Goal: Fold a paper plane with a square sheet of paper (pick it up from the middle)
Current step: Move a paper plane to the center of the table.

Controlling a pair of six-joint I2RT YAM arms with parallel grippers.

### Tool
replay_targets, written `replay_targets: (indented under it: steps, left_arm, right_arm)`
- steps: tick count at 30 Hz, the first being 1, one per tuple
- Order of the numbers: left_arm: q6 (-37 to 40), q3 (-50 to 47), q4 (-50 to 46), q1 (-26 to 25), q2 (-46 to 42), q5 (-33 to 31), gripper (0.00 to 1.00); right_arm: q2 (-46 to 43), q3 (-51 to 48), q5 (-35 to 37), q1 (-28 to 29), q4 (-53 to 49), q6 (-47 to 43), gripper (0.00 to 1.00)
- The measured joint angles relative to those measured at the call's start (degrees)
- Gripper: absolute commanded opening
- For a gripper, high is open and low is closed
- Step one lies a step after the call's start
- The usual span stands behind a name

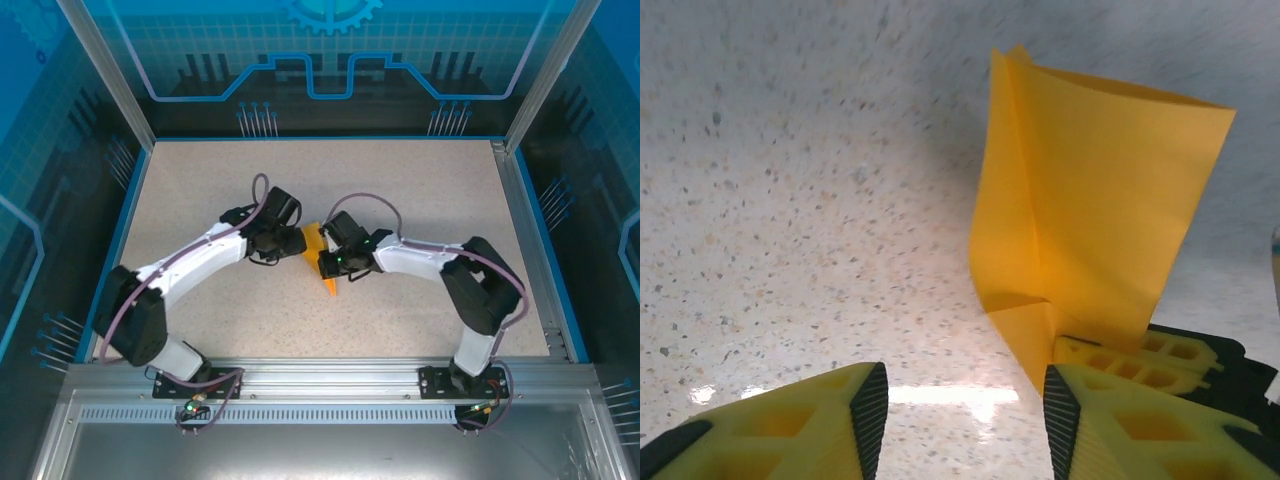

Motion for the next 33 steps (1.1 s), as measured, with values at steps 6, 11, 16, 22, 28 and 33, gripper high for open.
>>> replay_targets:
  steps: [6,11,16,22,28,33]
  left_arm:
    - [-1.1,-2.4,1.8,0.3,-6.4,-3.1,0.49]
    - [-2.7,-5.0,1.8,1.0,-7.3,-5.5,0.5]
    - [-3.1,-6.1,1.8,1.1,-8.4,-6.6,0.5]
    - [-3.1,-6.4,1.8,1.5,-8.8,-6.9,0.5]
    - [-3.1,-6.4,1.9,1.5,-8.8,-6.9,0.5]
    - [-3.1,-6.4,1.9,1.5,-8.8,-6.9,0.5]
  right_arm:
    - [-5.0,0.1,7.2,-3.7,-4.8,0.3,0.04]
    - [-0.1,2.9,9.1,-4.4,-9.7,1.7,0.04]
    - [3.9,4.3,10.0,-4.3,-11.9,4.1,0.04]
    - [7.0,4.8,10.2,-4.1,-12.1,6.0,0.07]
    - [8.6,5.9,10.6,-3.6,-12.0,7.1,0.16]
    - [8.7,5.9,10.6,-3.3,-11.8,7.7,0.25]
